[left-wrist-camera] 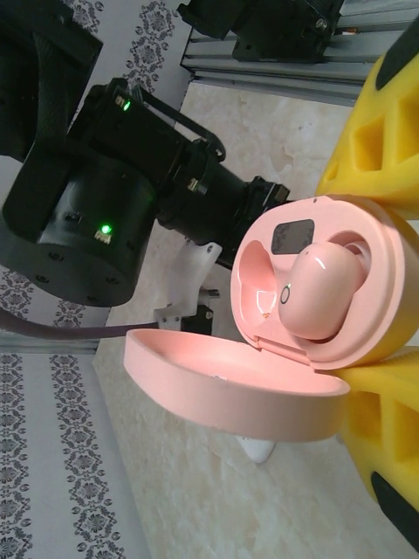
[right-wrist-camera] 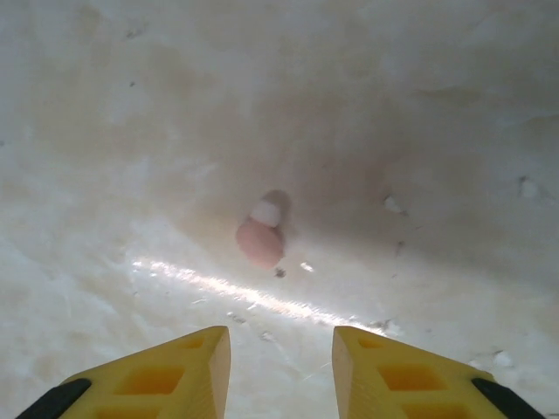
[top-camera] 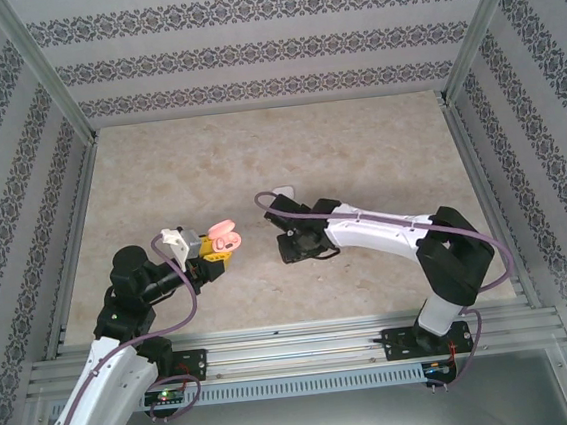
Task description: Insert wireless bluetooth earbuds into charging case
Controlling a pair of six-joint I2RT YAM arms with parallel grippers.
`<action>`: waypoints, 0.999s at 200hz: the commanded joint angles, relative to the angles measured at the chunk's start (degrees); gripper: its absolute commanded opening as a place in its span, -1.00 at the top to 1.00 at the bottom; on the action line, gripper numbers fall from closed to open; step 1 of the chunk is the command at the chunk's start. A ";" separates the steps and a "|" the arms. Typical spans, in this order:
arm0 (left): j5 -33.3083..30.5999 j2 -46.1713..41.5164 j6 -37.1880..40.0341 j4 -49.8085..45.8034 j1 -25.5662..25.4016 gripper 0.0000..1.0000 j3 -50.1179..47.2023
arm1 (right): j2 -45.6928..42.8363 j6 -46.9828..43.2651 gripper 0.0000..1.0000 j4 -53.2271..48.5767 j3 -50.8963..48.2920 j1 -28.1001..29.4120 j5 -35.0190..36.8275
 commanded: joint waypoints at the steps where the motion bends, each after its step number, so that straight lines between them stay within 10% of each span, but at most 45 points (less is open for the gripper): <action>1: 0.66 -0.32 1.45 0.89 0.62 0.80 -0.23 | 1.27 5.88 0.30 1.58 0.63 1.27 0.02; 200: 0.08 0.69 1.89 0.47 0.62 0.80 -0.23 | 11.94 14.59 0.27 9.63 0.42 0.57 -4.84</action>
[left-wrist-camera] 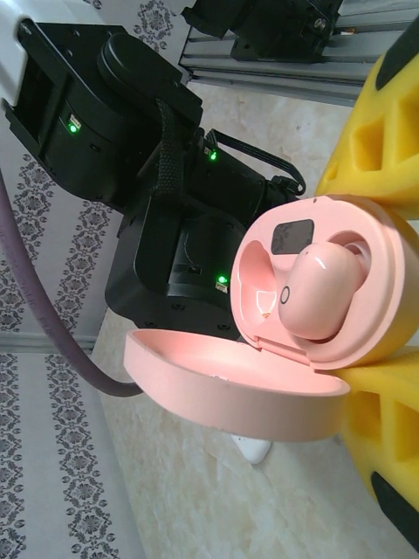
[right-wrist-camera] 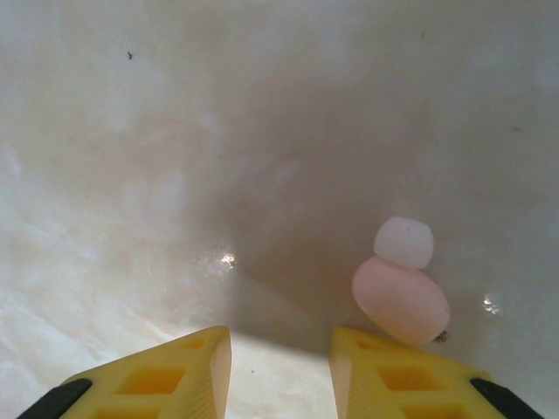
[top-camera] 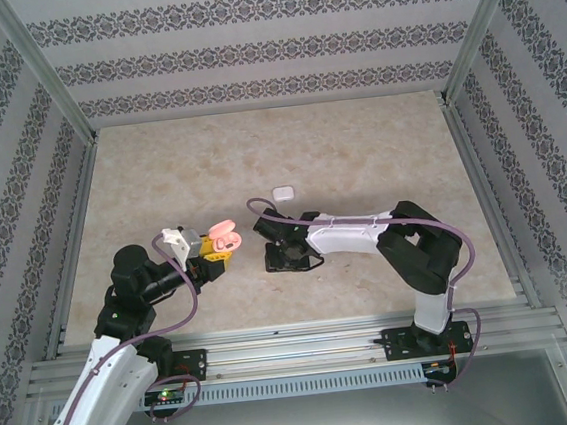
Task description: Insert wireless bluetooth earbuds into charging case
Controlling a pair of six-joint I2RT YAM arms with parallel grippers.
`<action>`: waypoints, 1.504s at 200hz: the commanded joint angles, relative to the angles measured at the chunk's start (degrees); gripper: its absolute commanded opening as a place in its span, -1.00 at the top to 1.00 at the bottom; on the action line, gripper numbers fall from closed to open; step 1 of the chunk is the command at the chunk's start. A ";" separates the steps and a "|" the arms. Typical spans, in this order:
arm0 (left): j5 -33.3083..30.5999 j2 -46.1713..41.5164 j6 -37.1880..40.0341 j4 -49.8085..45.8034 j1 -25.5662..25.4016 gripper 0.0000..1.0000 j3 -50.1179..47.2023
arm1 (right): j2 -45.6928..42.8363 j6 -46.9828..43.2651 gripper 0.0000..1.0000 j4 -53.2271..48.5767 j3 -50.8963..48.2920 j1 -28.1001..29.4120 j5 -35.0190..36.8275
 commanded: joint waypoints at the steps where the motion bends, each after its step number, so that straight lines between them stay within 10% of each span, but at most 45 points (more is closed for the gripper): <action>1: 0.09 0.05 1.84 0.45 0.62 0.80 -0.23 | 2.05 0.10 0.27 -2.37 1.71 -0.73 1.78; 301: 1.05 1.31 1.76 1.29 0.61 0.81 -0.14 | 5.23 -6.26 0.23 -9.24 11.03 -8.29 4.03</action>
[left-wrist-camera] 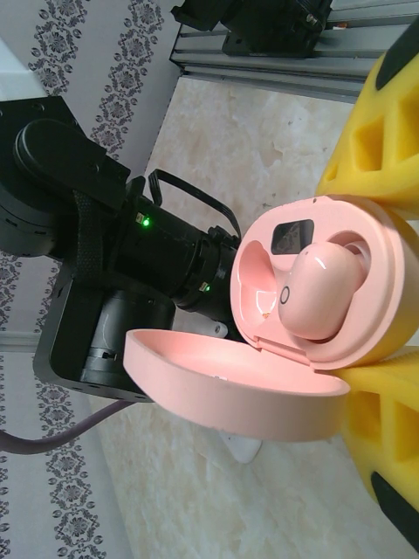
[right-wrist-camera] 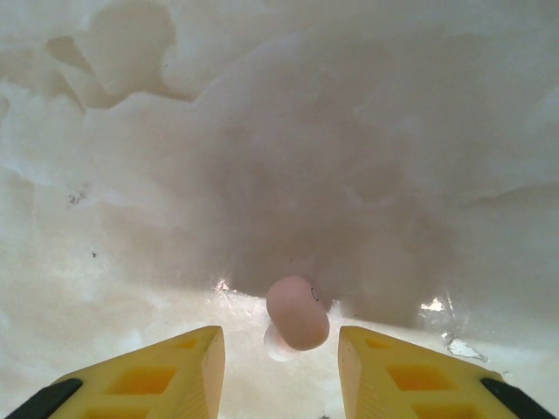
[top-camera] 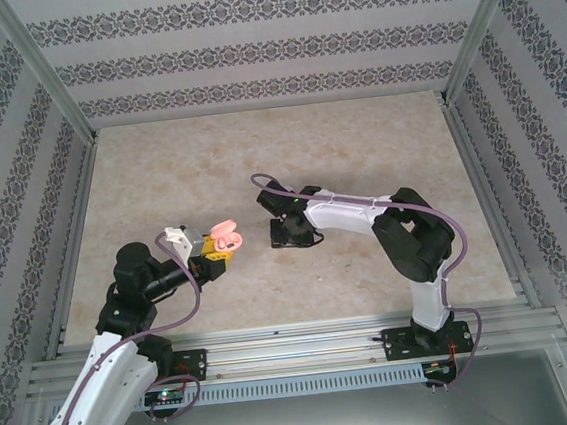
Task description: Insert wireless bluetooth earbuds into charging case
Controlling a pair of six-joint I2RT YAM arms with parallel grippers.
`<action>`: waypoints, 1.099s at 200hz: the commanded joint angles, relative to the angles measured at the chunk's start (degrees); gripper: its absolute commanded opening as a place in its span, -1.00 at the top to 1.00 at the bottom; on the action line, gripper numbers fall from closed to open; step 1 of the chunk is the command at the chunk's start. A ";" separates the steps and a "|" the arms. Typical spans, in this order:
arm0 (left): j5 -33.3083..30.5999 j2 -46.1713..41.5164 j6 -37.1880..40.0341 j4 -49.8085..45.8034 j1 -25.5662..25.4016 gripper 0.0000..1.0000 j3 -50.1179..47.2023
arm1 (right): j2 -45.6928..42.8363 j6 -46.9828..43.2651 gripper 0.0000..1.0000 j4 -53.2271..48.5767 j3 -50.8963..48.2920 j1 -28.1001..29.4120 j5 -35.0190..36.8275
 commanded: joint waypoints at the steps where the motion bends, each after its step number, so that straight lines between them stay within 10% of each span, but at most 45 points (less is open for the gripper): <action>1: 1.22 -0.47 0.64 1.28 0.61 0.81 -0.14 | 1.05 -0.43 0.22 -0.77 1.28 -0.48 1.47; 220: 6.89 1.13 -3.11 6.15 0.61 0.81 -0.15 | -2.52 -11.63 0.65 -5.80 2.25 1.61 8.70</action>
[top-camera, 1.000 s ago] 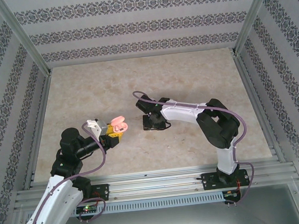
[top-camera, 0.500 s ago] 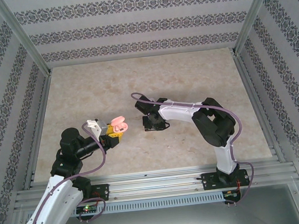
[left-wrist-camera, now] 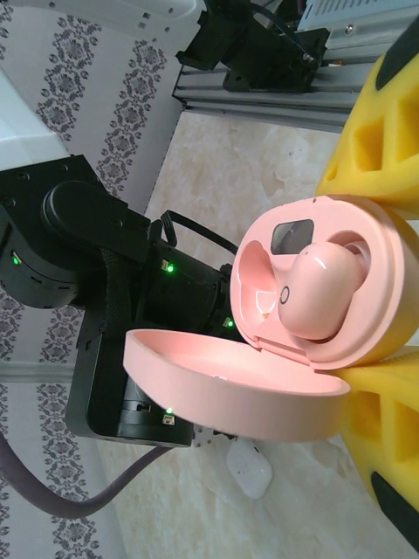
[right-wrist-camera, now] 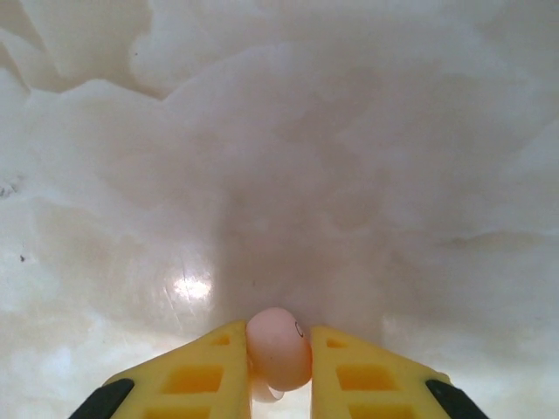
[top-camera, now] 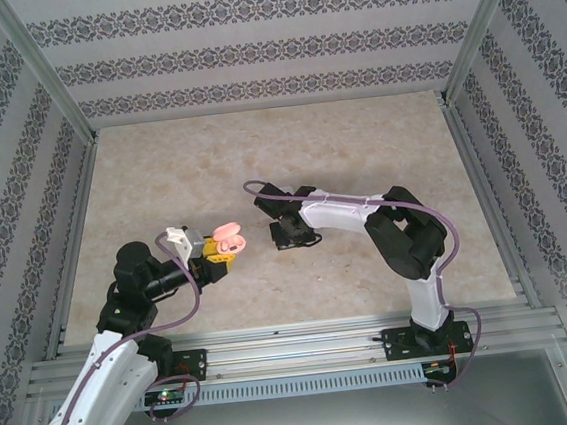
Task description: Insert wireless bluetooth earbuds into charging case
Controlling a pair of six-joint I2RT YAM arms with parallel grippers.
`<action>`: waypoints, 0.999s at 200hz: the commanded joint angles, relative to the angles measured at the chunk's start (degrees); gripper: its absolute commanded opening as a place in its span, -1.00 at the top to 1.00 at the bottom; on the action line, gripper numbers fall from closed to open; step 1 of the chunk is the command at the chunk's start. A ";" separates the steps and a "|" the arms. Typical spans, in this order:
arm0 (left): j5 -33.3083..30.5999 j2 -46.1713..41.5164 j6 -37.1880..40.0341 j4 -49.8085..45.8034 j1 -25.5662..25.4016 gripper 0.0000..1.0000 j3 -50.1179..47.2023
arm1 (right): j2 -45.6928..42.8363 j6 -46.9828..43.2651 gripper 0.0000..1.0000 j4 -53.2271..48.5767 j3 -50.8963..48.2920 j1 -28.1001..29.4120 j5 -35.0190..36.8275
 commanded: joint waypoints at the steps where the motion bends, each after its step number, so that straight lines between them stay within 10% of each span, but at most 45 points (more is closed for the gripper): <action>1: 2.45 0.19 -1.55 4.04 0.61 0.81 0.01 | -4.85 -2.94 0.65 -2.90 0.31 0.92 4.30; 200: -3.57 13.07 -2.55 11.23 -9.22 0.91 8.01 | -39.41 -3.11 0.68 -2.90 -2.70 14.55 11.87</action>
